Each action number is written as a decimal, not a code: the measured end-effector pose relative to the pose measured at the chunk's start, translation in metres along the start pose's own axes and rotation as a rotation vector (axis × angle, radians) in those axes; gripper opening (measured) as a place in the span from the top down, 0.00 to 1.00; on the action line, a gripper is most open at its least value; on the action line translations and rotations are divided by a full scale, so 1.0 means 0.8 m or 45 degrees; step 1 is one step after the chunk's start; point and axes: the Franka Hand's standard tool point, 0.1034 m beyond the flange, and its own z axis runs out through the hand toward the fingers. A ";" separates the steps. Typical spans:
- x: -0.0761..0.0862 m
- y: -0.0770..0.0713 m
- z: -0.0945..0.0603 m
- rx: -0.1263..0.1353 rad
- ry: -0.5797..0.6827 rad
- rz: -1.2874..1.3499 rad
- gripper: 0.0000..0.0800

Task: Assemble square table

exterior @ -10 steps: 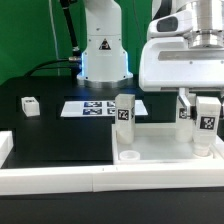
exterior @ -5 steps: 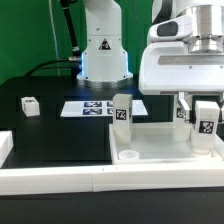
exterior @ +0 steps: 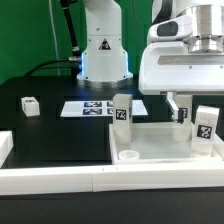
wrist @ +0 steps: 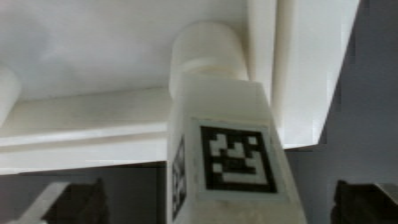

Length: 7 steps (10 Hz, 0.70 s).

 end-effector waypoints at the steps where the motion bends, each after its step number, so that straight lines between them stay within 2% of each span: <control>1: 0.000 0.000 0.000 0.000 0.000 0.000 0.19; 7: 0.005 0.005 -0.001 -0.003 -0.011 0.014 0.19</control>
Offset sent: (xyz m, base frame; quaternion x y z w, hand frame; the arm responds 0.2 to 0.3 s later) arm 0.0000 0.0000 0.0000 0.0000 0.0000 0.0000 1.0000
